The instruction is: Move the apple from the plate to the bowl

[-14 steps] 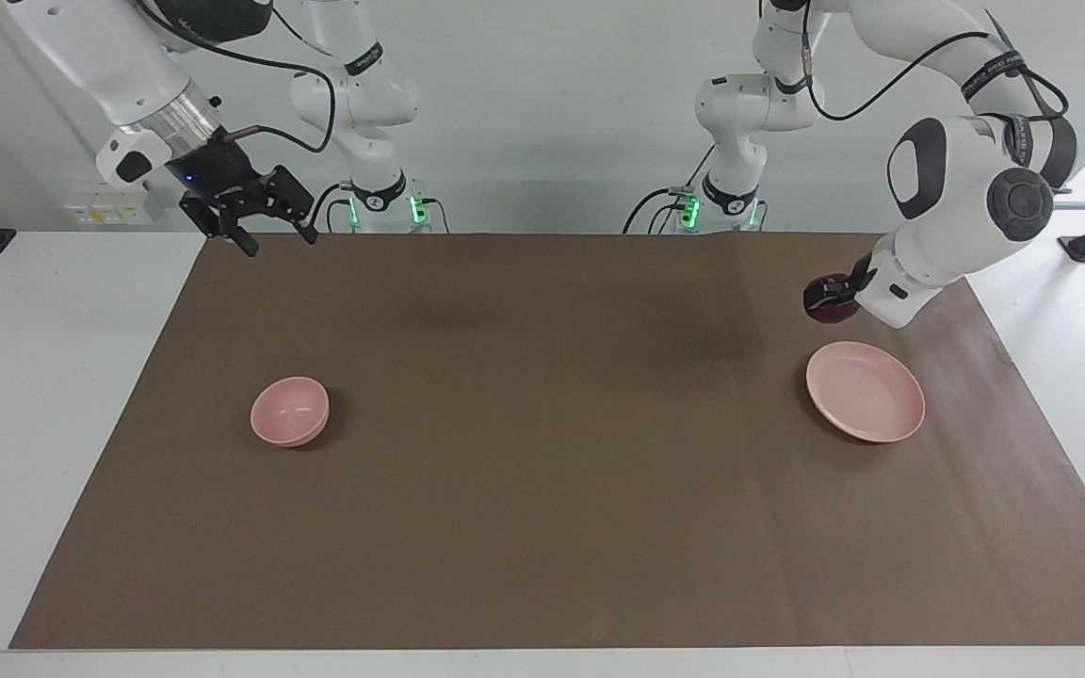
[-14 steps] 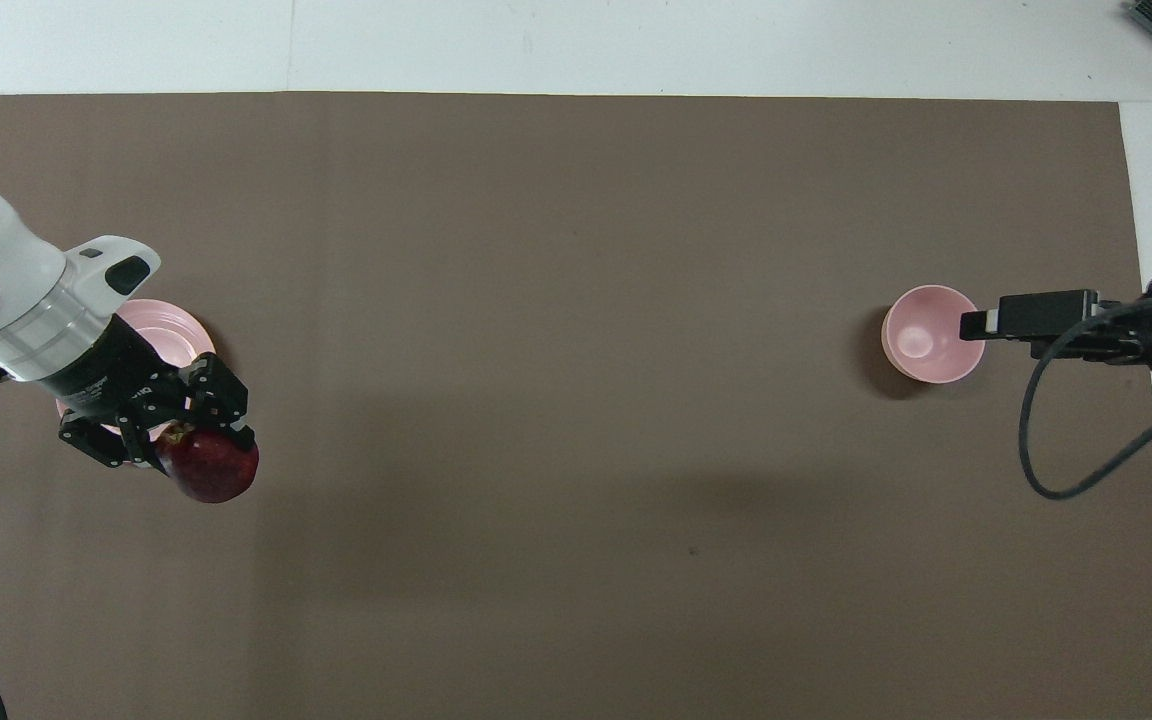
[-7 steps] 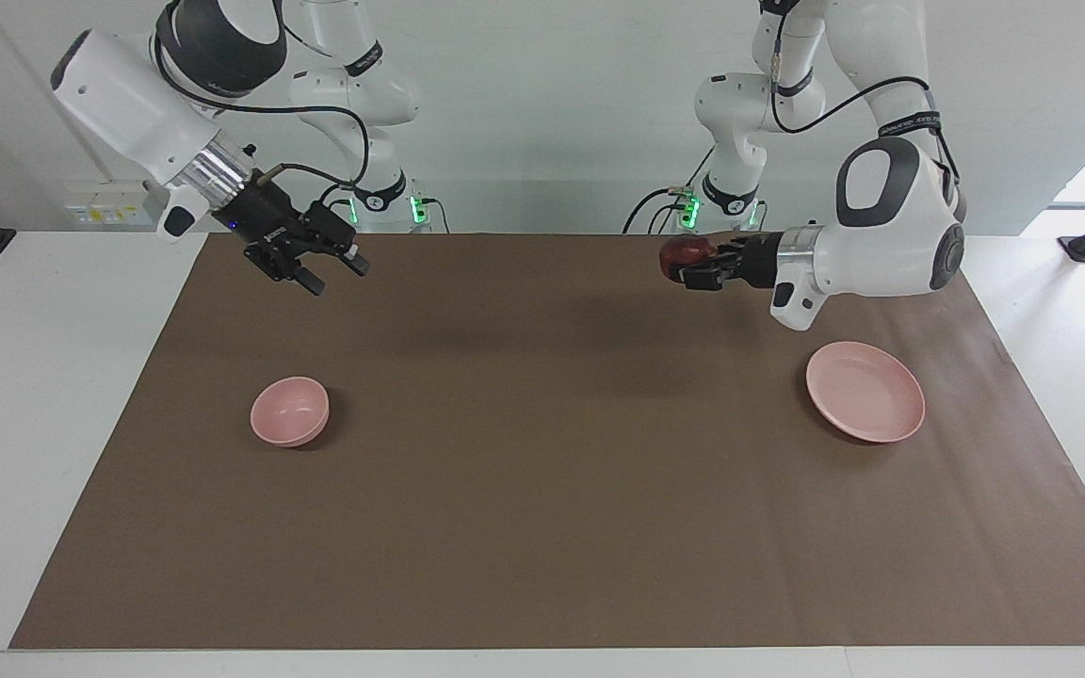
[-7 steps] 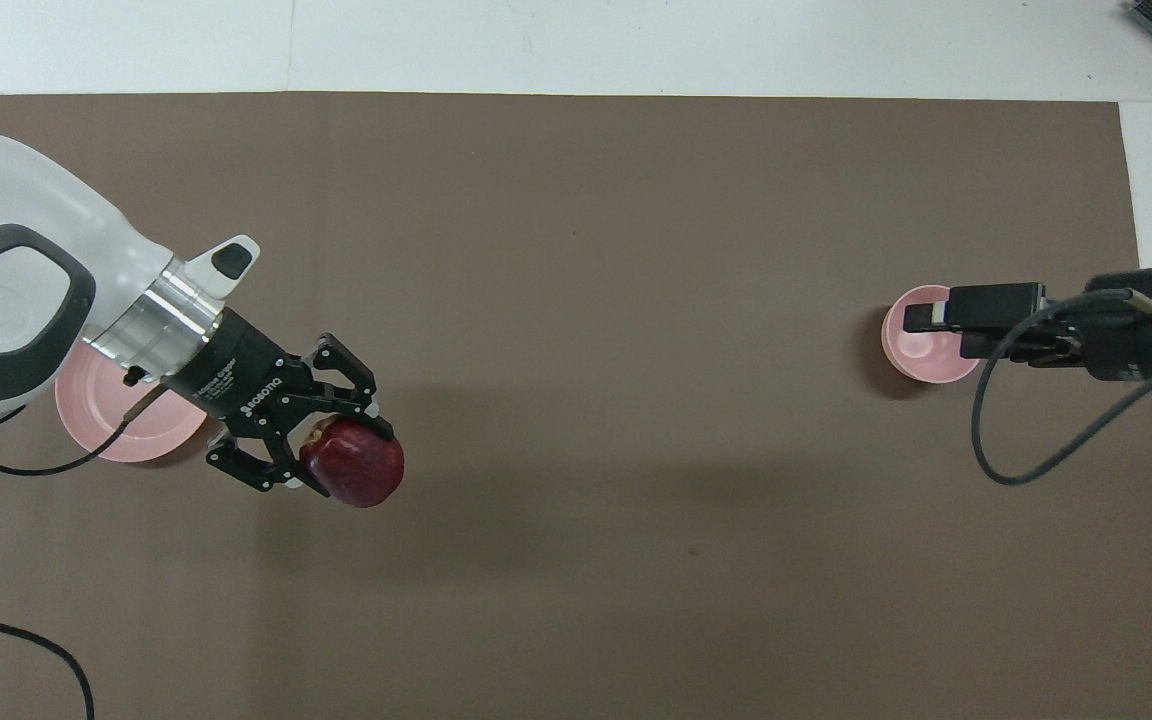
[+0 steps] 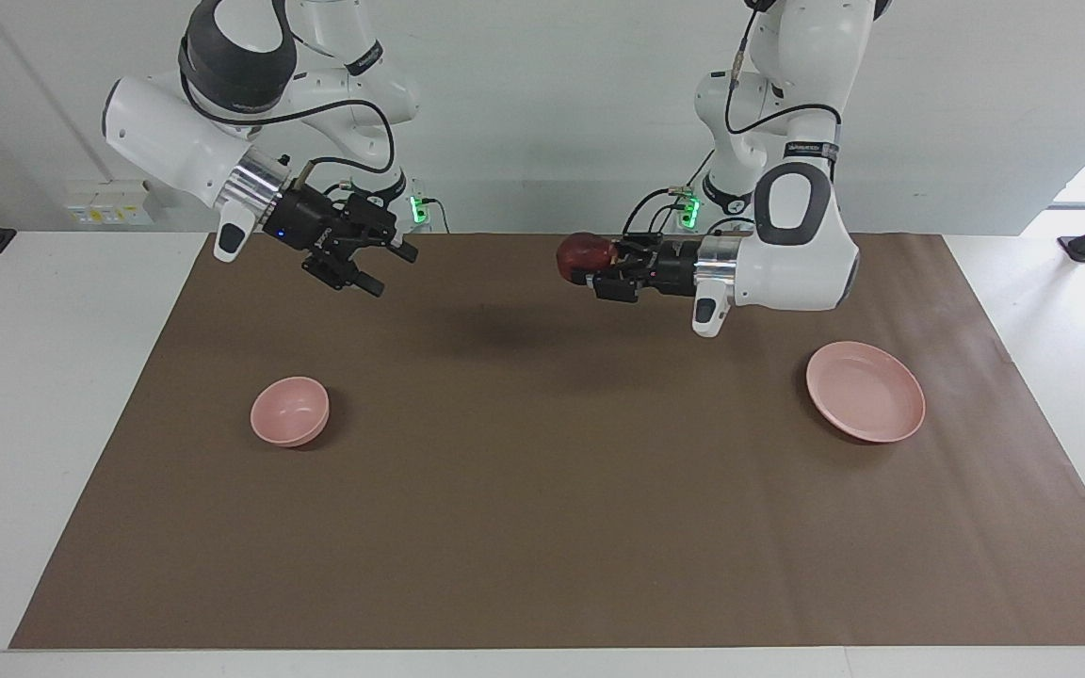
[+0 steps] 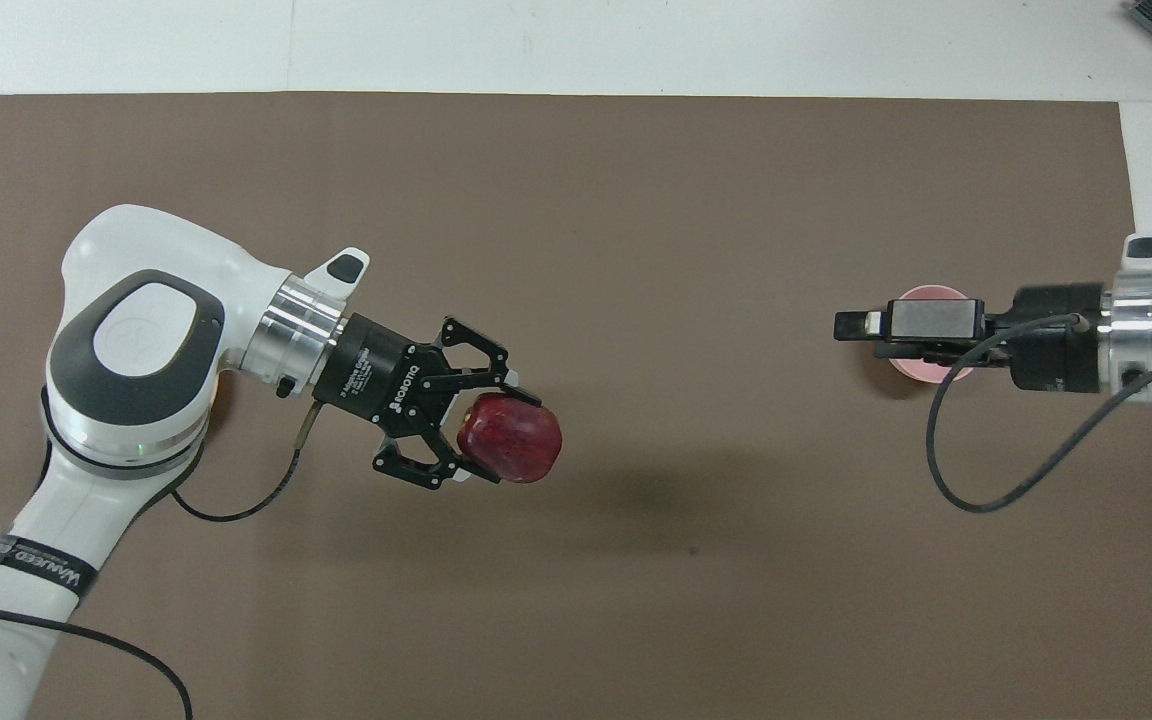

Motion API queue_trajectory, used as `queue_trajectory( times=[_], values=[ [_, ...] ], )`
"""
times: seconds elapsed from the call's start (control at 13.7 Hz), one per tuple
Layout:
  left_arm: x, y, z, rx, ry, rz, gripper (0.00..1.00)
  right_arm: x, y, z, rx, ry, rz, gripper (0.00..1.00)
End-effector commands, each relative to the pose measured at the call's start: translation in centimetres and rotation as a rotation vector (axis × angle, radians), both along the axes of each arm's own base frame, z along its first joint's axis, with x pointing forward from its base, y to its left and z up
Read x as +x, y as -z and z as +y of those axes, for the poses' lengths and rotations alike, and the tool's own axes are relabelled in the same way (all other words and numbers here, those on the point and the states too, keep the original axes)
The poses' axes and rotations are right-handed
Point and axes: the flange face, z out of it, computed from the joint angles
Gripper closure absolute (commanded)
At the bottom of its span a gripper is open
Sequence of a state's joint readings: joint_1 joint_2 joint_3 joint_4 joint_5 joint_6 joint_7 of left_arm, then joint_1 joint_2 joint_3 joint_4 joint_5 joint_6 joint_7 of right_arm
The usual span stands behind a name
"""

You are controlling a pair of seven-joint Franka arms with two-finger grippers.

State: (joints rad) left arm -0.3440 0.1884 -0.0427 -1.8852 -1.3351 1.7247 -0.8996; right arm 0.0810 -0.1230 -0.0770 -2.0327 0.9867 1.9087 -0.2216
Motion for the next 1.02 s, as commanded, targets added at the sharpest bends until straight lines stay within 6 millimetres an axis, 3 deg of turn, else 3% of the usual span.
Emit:
queue_trajectory(
  times=[0.0,0.22,0.95],
  values=[
    [-1.0,-0.8,-2.9,-0.053,-0.133,0.048,1.00,-1.3,0.4,1.8,0.069,0.002,0.005,0.00],
    [-1.7,-1.4,-6.4,-0.103,-0.289,0.074,1.00,-1.7,1.3,3.7,0.116,0.010,0.067,0.00],
    [-4.9,-1.8,-11.0,-0.110,-0.306,0.091,1.00,-1.9,1.2,5.1,0.137,0.019,0.110,0.00]
  ],
)
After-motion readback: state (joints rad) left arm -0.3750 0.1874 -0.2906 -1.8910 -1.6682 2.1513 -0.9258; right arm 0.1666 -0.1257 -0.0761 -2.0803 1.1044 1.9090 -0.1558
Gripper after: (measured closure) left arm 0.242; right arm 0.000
